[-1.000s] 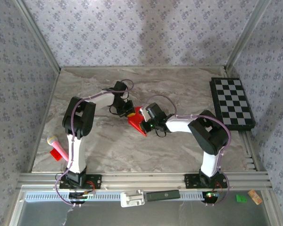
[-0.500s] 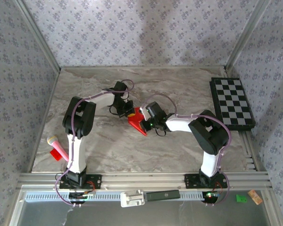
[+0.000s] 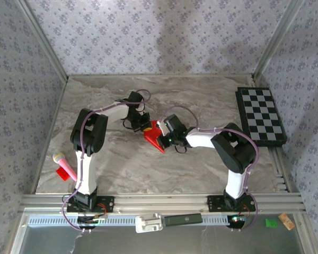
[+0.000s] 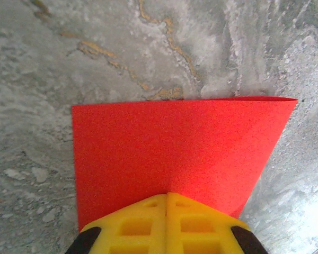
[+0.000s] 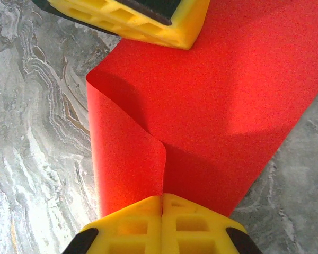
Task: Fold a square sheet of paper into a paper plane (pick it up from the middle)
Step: Third fold the triangle at the center of the table.
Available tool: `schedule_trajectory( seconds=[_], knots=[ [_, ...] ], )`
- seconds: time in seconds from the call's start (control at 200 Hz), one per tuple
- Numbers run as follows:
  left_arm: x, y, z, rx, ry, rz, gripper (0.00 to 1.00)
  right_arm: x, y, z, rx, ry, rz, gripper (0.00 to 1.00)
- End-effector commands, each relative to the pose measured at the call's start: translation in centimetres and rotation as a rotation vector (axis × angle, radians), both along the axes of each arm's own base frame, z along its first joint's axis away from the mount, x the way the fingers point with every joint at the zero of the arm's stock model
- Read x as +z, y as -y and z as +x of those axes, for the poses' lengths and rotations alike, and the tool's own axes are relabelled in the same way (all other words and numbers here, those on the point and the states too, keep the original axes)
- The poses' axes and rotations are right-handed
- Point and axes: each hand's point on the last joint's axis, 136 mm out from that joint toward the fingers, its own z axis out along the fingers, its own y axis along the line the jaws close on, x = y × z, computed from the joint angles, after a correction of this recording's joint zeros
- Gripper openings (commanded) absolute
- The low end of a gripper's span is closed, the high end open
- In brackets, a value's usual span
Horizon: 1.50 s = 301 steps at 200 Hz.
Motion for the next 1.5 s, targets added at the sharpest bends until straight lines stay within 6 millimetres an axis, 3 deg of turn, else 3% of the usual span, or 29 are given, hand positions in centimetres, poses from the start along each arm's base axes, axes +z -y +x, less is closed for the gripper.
schedule_trajectory(
  seconds=[0.0,0.485,0.56,0.71,0.864,0.989,1.249,1.499],
  knots=[
    [-1.6,-0.2,-1.1,-0.023,-0.049,0.047,0.03,-0.5,0.0,0.2,0.0,-0.024,-0.018,0.04],
    [-0.1,0.0,-0.4,-0.018,-0.019,0.032,0.04,-1.4,0.8,0.1,-0.018,-0.044,-0.058,0.04],
    [1.0,-0.1,0.1,-0.006,0.003,0.021,0.05,-1.5,0.8,0.1,-0.021,-0.046,-0.06,0.04],
    [4.9,-1.0,1.5,0.088,0.099,-0.053,0.18,-1.6,0.9,0.0,-0.024,-0.051,-0.066,0.04],
    [6.8,-1.7,0.8,0.17,0.139,-0.116,0.25,-1.7,0.9,0.1,-0.028,-0.057,-0.064,0.04],
    [6.6,-1.5,-0.9,0.214,0.119,-0.188,0.27,-1.7,0.8,0.1,-0.027,-0.061,-0.062,0.03],
    [5.8,0.5,-4.0,0.18,0.077,-0.264,0.18,-1.8,1.0,0.1,-0.035,-0.069,-0.066,0.03],
    [4.0,1.3,-4.6,0.173,0.026,-0.278,0.12,-1.8,1.0,0.2,-0.034,-0.07,-0.063,0.03]
  ],
)
